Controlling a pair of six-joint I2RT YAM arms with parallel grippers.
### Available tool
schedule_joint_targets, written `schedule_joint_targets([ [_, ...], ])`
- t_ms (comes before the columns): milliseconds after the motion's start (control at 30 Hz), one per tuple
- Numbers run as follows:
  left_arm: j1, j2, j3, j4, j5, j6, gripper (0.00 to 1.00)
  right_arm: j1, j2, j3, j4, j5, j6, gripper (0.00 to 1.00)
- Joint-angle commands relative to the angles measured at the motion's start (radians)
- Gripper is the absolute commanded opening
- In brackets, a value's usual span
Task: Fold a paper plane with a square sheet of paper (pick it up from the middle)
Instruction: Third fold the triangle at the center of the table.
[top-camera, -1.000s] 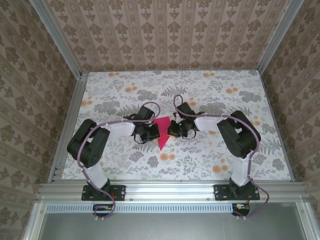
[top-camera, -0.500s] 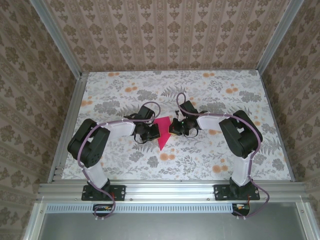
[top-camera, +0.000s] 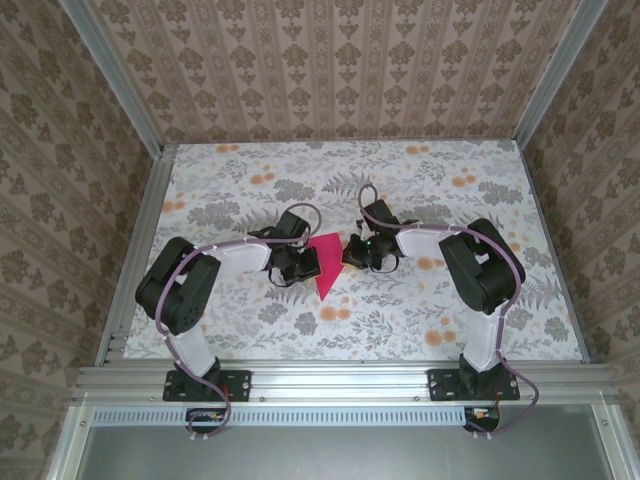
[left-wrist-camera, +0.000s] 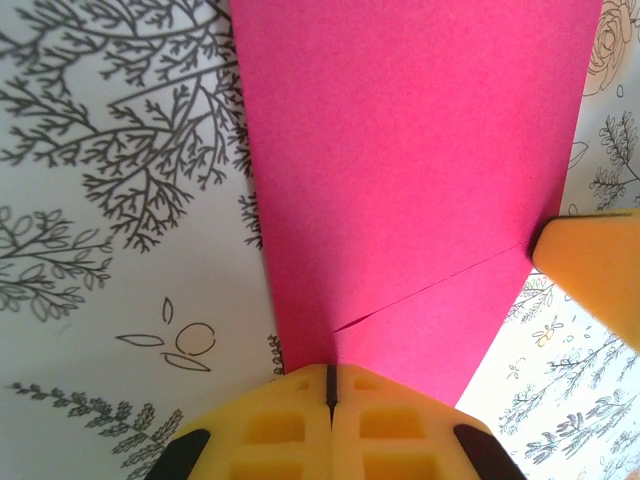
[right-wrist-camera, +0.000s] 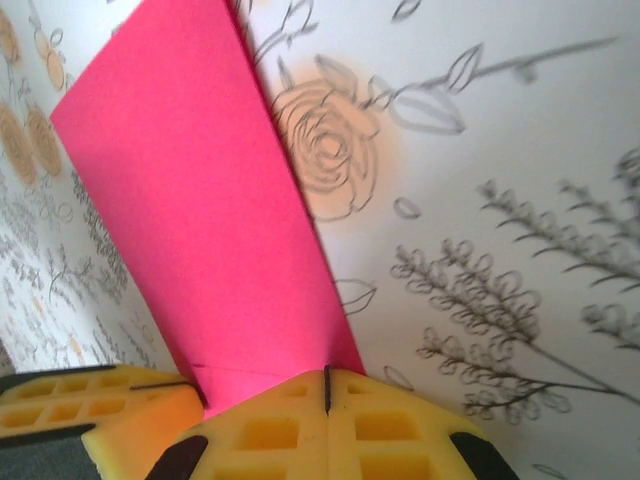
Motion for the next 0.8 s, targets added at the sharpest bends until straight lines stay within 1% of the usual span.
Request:
schedule_joint_targets([
  [0,-0.007,0.046,-0.007,-0.087,-0.043,0.026,0.0,-0.025,-0.027,0.028,-0.055,0.096,0.03,0.04],
  [133,-0.007,0.038,-0.001,-0.094,-0.044,0.032,0.0,-0.027,-0.086,0.004,-0.007,0.077,0.008,0.04],
  [267,-0.007,0.039,0.016,-0.095,-0.034,0.04,0.01,-0.025,-0.147,-0.035,0.065,0.007,-0.008,0.05],
  [367,-0.007,0.035,0.035,-0.092,-0.017,0.046,0.03,-0.015,-0.133,-0.035,0.074,-0.053,-0.014,0.06],
  [500,-0.009,0.027,0.082,-0.113,-0.005,0.064,0.06,0.004,-0.076,-0.019,0.087,-0.106,-0.009,0.06],
  [633,-0.009,0.012,0.137,-0.154,-0.004,0.085,0.13,0.02,-0.026,0.01,0.079,-0.121,-0.01,0.06],
  [700,-0.009,-0.007,0.145,-0.163,-0.009,0.082,0.19,0.021,-0.009,0.017,0.058,-0.093,-0.013,0.06],
  [767,-0.008,-0.036,0.136,-0.163,-0.02,0.07,0.22,0.022,-0.002,0.016,0.03,-0.051,-0.012,0.06],
])
